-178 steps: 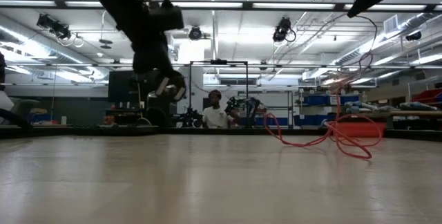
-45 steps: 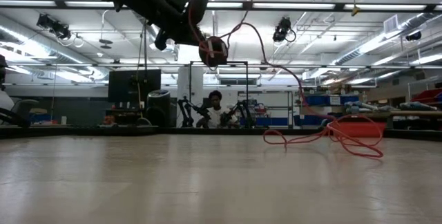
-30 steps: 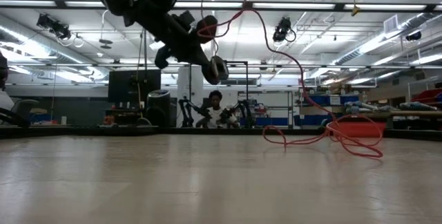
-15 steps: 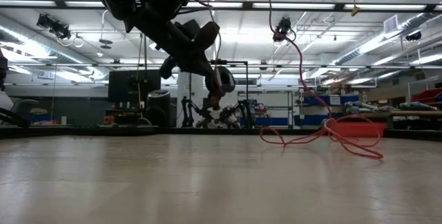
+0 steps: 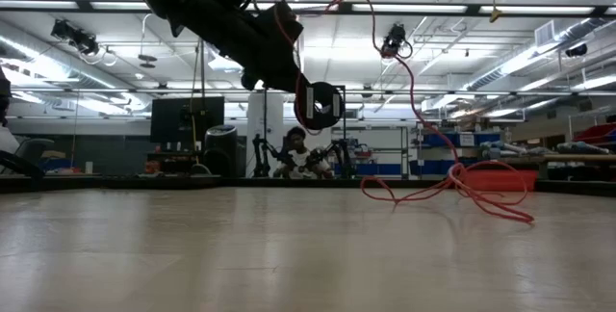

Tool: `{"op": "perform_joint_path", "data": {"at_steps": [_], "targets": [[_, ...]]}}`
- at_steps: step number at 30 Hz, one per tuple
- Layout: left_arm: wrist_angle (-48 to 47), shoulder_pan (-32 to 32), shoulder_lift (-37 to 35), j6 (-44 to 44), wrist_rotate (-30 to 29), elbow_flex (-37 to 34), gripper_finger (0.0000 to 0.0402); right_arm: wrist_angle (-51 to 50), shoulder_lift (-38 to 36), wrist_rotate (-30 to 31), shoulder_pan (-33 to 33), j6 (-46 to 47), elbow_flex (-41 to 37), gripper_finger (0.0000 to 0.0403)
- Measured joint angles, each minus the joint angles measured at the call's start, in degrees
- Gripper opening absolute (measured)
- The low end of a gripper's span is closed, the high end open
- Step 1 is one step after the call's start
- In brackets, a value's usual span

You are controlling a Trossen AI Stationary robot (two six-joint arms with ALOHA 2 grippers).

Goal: Coil cords
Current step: Coil the red wire on the black spool

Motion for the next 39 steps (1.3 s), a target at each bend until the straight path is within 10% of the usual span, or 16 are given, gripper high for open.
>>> {"op": "perform_joint_path", "data": {"at_steps": [39], "targets": [[15.1,-2.5,-0.04,1.29,9.78,0.0,0.0005,-14.99,-5.81,29.07,1.7,1.66,0.02,0.0]]}}
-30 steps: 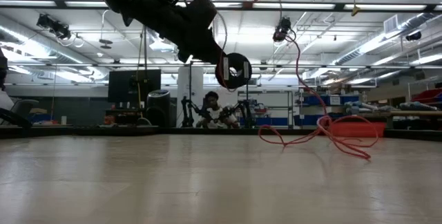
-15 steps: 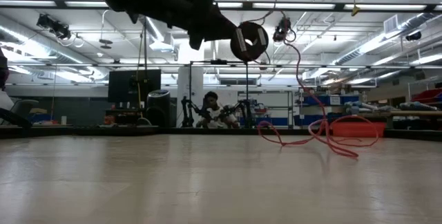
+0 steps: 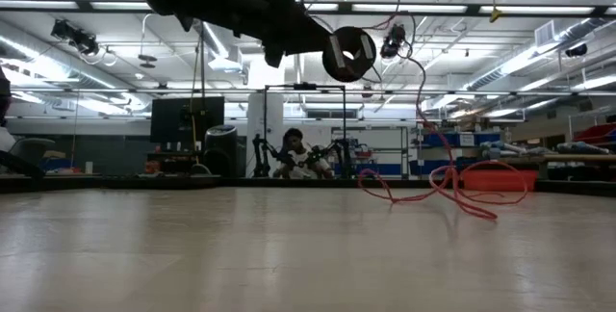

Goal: Coil cords
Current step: Coil the red wire on the black spool

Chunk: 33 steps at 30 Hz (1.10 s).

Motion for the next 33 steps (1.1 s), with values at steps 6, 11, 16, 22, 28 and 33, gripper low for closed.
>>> {"op": "perform_joint_path", "data": {"at_steps": [6,11,16,22,28,33], "targets": [[2.09,-1.55,0.0,-0.66,0.04,0.0,0.0005,-2.01,-0.02,-1.47,0.03,-0.04,0.0,0.0],[4.92,-1.75,0.0,-5.72,0.02,0.02,0.0005,-8.52,0.84,-2.11,0.69,1.69,-0.02,0.0],[3.88,-1.77,0.0,-7.68,1.35,0.02,0.0005,-13.95,0.84,5.05,1.33,1.95,-0.04,0.0],[3.04,-1.8,0.0,-7.49,4.83,0.02,0.0005,-13.07,-0.57,11.23,1.68,-1.18,-0.04,0.0],[2.64,-2.12,0.0,-6.22,6.78,0.02,0.0005,-12.4,-2.05,12.62,1.8,-3.03,-0.02,0.0],[4.95,-2.17,0.0,-7.62,6.05,0.02,0.0005,-12.13,-0.99,8.71,3.51,-1.52,-0.02,0.0]]}}
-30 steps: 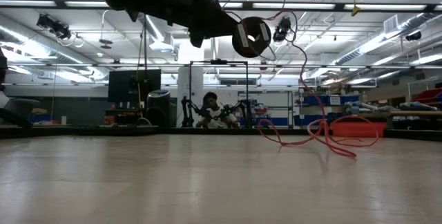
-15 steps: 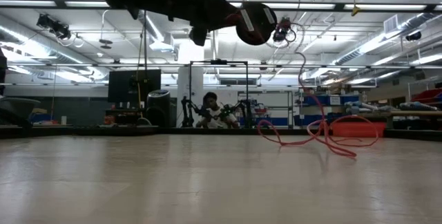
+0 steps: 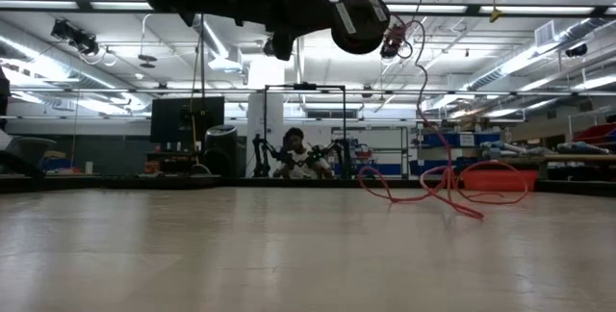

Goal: Coil cords
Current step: Coil the red wire on the black spool

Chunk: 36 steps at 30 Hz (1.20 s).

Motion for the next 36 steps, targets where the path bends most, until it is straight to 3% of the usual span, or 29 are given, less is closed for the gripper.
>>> {"op": "perform_joint_path", "data": {"at_steps": [7,15,22,26,32,36], "targets": [[-1.06,-0.01,0.0,-1.46,-0.64,0.0,0.0005,1.21,0.36,4.49,0.81,-2.58,0.0,0.0],[0.16,0.44,0.02,-0.74,-9.9,-0.02,0.0005,6.72,0.31,1.77,3.96,-5.4,0.0,0.0],[3.7,3.23,0.0,-15.33,-14.15,-0.02,0.0005,8.09,0.31,8.22,6.03,-5.53,0.0,0.0],[3.23,4.08,0.0,-17.97,-14.91,-0.02,0.0005,7.87,0.31,12.25,7.17,-5.59,0.0,0.0],[-0.44,5.72,0.0,-20.2,-24.12,-0.02,0.0005,7.77,0.31,11.87,9.06,-5.55,0.0,0.0],[-2.87,6.44,0.0,-13.46,-32.51,0.0,0.0005,8.33,0.31,10.71,10.45,-5.5,0.0,0.0]]}}
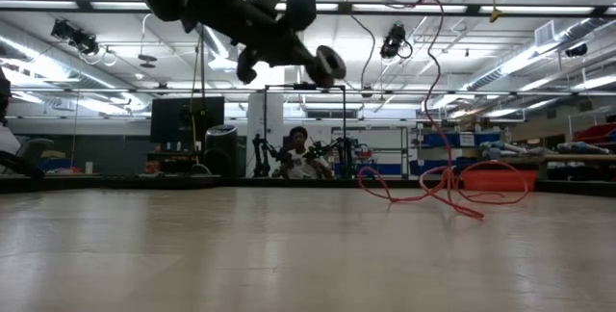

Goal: Coil cords
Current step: Coil the red wire on the black spool

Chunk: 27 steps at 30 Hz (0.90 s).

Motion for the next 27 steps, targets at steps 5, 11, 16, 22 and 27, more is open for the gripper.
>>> {"op": "perform_joint_path", "data": {"at_steps": [5,11,16,22,27], "targets": [[-1.77,1.07,0.0,5.21,-11.25,-0.02,0.0005,0.51,0.0,-0.13,1.8,0.56,0.0,0.0],[-0.19,4.04,-0.78,-2.53,-9.16,-0.02,0.0005,-4.88,0.08,-1.45,2.43,7.13,0.0,0.0],[1.51,5.95,-1.73,-9.01,-5.02,-0.02,0.0005,-12.28,0.59,-4.77,2.41,17.01,0.0,0.0],[2.55,7.91,-2.32,-11.84,-4.84,0.0,0.0005,-17.42,0.63,-14.46,2.41,27.47,0.0,0.0],[3.12,9.38,-2.34,-11.95,-4.82,0.0,0.0005,-20.0,0.63,-23.94,2.31,31.46,0.0,0.0]]}}
